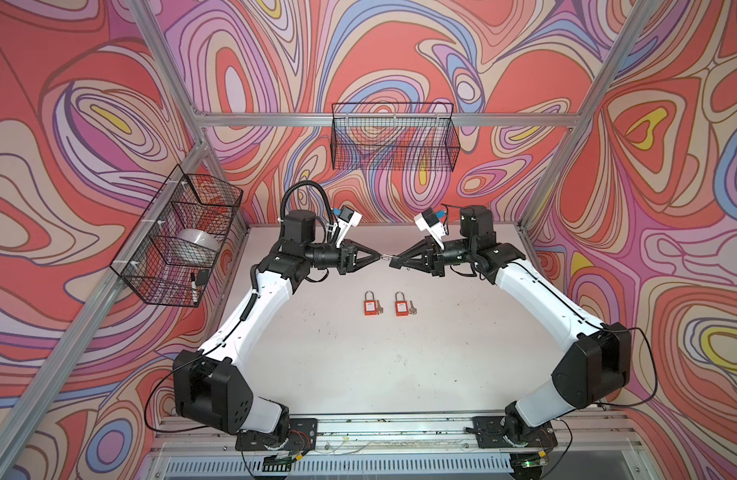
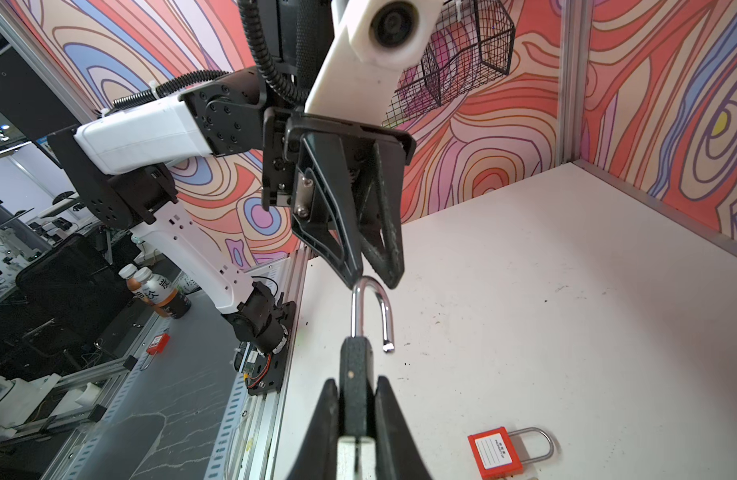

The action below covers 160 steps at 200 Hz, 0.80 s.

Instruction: Lock with the key

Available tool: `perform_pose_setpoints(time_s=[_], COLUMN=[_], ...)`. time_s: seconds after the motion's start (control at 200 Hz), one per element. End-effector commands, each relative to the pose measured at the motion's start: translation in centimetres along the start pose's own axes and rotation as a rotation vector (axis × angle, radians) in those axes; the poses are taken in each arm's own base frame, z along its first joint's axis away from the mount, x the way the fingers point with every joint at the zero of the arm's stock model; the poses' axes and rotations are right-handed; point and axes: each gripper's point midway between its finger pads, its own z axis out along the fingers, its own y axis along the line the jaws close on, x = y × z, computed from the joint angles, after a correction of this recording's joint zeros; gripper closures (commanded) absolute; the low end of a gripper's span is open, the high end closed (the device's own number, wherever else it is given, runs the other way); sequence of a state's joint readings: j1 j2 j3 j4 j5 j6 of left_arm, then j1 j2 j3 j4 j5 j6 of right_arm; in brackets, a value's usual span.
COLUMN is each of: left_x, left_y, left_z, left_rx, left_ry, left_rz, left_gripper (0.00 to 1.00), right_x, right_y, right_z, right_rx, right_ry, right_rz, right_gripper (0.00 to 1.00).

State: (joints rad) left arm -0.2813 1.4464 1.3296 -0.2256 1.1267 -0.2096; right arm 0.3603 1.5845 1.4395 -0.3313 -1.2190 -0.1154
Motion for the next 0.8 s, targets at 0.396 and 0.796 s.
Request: perform_pose_setpoints(time_s=[0.396,0.796], left_x=[-1.1,-0.7], left_y=[-1.4,-1.5], left_z=[-0.5,-0.4], left_rx=[0.035,0.047], left_ry=[-0.06,-0.053], left_rz=[0.116,0.09], left_gripper=[0.57,0.95], right_x=[-0.4,-0.5], right_y=[0.0,-0.2], right_z=[0.4,0.6], right_rx=[-0.081,-0.1], right_ry=[0.006,0.008], right_rz=[0.037,0.048], right_gripper=[1.0,1.0])
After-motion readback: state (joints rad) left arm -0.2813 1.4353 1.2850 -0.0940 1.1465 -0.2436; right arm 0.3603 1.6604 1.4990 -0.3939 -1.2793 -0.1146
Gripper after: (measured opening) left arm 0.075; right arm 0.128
